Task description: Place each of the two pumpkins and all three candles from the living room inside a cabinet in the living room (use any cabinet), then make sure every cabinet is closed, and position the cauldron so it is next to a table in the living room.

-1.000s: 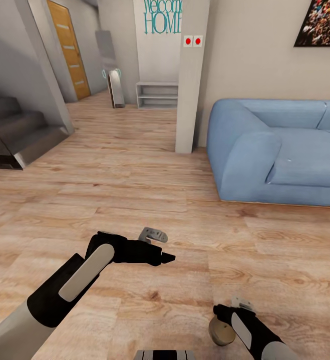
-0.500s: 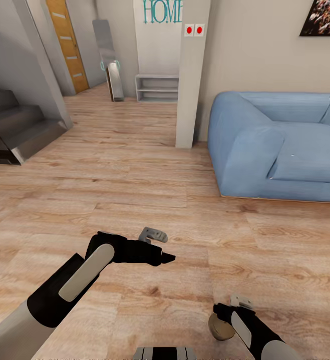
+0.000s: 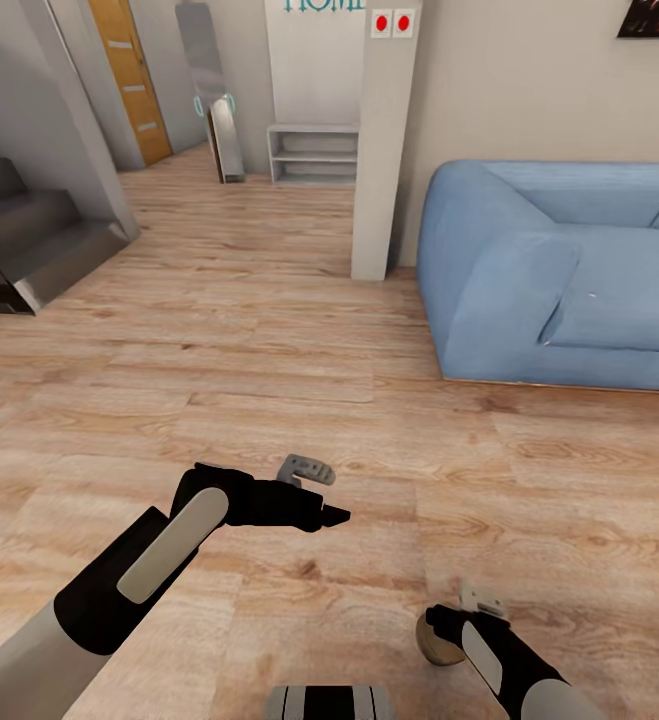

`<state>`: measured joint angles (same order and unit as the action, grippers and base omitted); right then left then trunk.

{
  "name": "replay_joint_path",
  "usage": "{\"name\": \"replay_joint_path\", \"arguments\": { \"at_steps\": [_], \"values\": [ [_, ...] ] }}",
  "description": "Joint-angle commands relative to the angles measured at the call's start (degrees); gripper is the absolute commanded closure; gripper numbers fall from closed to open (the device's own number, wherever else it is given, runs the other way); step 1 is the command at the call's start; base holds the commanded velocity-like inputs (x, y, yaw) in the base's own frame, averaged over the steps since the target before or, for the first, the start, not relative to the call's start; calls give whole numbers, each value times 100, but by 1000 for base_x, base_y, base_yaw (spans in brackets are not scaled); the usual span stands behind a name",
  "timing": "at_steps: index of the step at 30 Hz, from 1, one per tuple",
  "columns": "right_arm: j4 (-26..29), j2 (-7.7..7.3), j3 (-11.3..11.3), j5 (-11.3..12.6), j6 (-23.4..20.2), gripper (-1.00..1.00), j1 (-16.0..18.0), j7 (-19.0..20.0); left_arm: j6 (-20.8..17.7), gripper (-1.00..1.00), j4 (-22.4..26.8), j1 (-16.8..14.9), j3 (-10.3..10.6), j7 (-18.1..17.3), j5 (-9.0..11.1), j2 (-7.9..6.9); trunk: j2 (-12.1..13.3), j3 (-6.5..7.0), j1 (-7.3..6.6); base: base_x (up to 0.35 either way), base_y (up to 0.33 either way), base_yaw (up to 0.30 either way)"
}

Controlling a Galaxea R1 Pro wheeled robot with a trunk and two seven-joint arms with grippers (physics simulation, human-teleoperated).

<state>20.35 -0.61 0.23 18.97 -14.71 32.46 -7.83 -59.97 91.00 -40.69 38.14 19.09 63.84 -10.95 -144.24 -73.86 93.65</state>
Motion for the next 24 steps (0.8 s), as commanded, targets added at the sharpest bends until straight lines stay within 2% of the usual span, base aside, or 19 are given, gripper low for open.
{"name": "replay_joint_path", "arguments": {
  "at_steps": [1, 6, 14, 18, 24],
  "values": [
    [16, 0, 3, 35, -32, -100, 1, -26, -3, -100, 5, -6, 9, 60, 59, -4, -2, -4, -1, 0, 0, 0],
    [1, 7, 3, 37, -32, -100, 61, -26, -3, -100, 5, -6, 9, 60, 59, -4, -2, -4, -1, 0, 0, 0],
    [4, 8, 3, 35, -32, -100, 75, -26, -3, -100, 5, -1, 11, 59, 59, 1, -12, -182, 20, 0, 0, 0],
    [4, 8, 3, 32, -32, -100, 76, -26, -3, -100, 5, -5, 12, 60, 59, -1, -12, -182, 20, 0, 0, 0],
    [10, 12, 3, 35, -32, -100, 82, -26, -3, -100, 5, -3, 11, 58, 59, 0, -19, -292, 32, 0, 0, 0]
  ]
}}
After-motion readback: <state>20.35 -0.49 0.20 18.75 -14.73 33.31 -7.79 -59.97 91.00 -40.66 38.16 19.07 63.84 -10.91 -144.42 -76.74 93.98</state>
